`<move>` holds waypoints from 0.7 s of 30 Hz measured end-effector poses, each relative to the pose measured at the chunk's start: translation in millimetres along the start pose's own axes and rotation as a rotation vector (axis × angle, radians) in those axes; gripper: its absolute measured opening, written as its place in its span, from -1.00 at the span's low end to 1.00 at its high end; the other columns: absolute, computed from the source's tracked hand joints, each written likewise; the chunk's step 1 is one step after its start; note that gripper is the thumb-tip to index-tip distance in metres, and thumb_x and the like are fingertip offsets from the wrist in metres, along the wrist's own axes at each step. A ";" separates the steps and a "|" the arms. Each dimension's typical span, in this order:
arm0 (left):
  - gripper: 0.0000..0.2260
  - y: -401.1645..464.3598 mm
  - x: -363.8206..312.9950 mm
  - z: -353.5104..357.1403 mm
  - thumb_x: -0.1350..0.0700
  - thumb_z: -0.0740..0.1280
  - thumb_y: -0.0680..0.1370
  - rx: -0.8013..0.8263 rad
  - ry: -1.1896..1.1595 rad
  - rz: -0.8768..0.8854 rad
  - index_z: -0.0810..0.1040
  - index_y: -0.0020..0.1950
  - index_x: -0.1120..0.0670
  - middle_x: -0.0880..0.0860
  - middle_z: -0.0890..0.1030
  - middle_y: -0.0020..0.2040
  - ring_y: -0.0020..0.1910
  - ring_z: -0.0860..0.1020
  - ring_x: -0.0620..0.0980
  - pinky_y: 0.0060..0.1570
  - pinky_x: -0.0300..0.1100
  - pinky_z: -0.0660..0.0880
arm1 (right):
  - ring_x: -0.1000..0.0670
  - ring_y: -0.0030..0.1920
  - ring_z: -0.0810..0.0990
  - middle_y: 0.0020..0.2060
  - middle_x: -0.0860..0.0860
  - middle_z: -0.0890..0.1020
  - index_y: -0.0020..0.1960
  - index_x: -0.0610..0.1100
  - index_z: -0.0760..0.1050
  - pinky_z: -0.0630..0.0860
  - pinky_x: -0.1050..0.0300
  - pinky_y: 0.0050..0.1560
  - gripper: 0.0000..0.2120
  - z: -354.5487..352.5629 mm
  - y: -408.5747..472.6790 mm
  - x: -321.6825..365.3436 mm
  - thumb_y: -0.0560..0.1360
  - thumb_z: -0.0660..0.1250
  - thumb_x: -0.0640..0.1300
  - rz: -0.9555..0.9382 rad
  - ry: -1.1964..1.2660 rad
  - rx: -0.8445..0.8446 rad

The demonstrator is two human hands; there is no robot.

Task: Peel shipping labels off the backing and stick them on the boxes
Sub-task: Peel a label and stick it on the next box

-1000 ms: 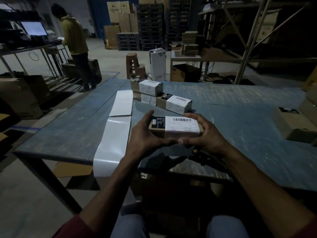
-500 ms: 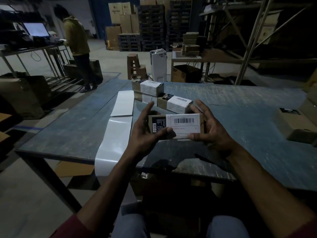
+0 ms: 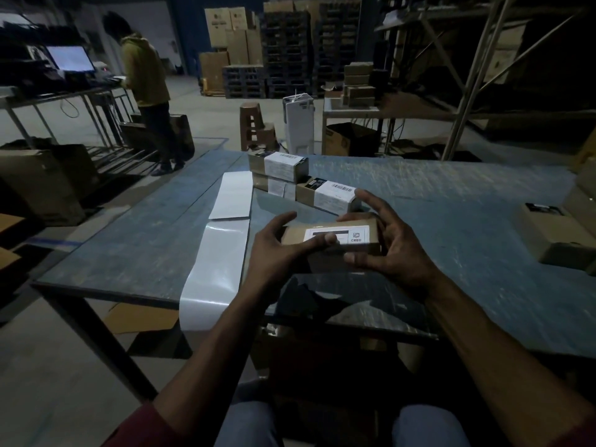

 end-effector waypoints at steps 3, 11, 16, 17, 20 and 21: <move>-0.33 -1.8 -2.0 3.4 0.06 0.73 0.25 0.009 -0.077 -0.001 0.63 0.34 -0.05 -0.06 0.60 0.23 0.19 0.59 -0.05 -0.11 -0.06 0.71 | -0.03 0.20 0.70 0.20 -0.04 0.71 0.55 0.07 0.35 0.66 0.11 0.09 -0.23 -0.6 0.2 0.2 0.43 0.59 -0.18 0.022 0.045 -0.097; -0.55 1.7 -6.7 1.3 0.13 0.55 0.51 -0.074 -0.186 0.007 0.60 0.39 -0.05 0.08 0.59 0.27 0.18 0.63 0.08 -0.19 -0.13 0.68 | -0.13 0.06 0.72 0.08 -0.10 0.75 0.47 -0.02 0.43 0.67 -0.03 0.09 -0.53 -3.4 4.2 -4.6 0.61 0.31 -0.34 0.061 0.135 -0.255; -0.40 0.4 -5.7 2.6 -0.01 0.70 0.31 -0.101 -0.073 0.049 0.64 0.33 -0.06 0.00 0.63 0.26 0.22 0.59 -0.02 -0.13 -0.23 0.67 | -0.03 0.06 0.73 0.06 0.00 0.74 0.43 0.02 0.46 0.69 0.08 0.05 -0.50 0.9 3.3 -1.2 0.56 0.46 -0.29 0.038 0.004 -0.235; -0.44 1.9 -4.1 4.0 0.03 0.68 0.35 -0.093 -0.104 0.024 0.64 0.32 -0.05 0.03 0.63 0.25 0.21 0.60 0.00 -0.21 -0.27 0.65 | -0.03 0.05 0.72 0.06 0.00 0.75 0.43 0.00 0.46 0.68 0.11 0.05 -0.52 0.3 4.1 -3.0 0.58 0.39 -0.33 0.059 0.035 -0.226; -0.56 11.9 3.5 2.9 0.08 0.62 0.44 -0.086 -0.173 -0.029 0.65 0.30 -0.04 0.15 0.67 0.21 0.15 0.68 0.12 -0.23 -0.18 0.65 | -0.10 0.12 0.72 0.15 -0.08 0.73 0.49 -0.02 0.41 0.67 0.08 0.08 -0.56 0.3 3.3 -10.0 0.66 0.22 -0.32 0.114 0.145 -0.182; -0.60 14.6 4.7 2.7 0.10 0.60 0.47 -0.081 -0.170 -0.039 0.66 0.29 -0.04 0.15 0.69 0.17 0.11 0.70 0.11 -0.24 -0.17 0.65 | -0.10 0.16 0.71 0.19 -0.08 0.72 0.50 0.01 0.40 0.67 0.07 0.09 -0.59 1.2 2.0 -12.9 0.69 0.19 -0.26 0.135 0.169 -0.173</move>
Point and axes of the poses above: each hand's wrist, its own y-axis towards the middle knuckle, its own z-axis out of the palm, x = y × z, the point moved 8 cm from there along y, towards the middle knuckle
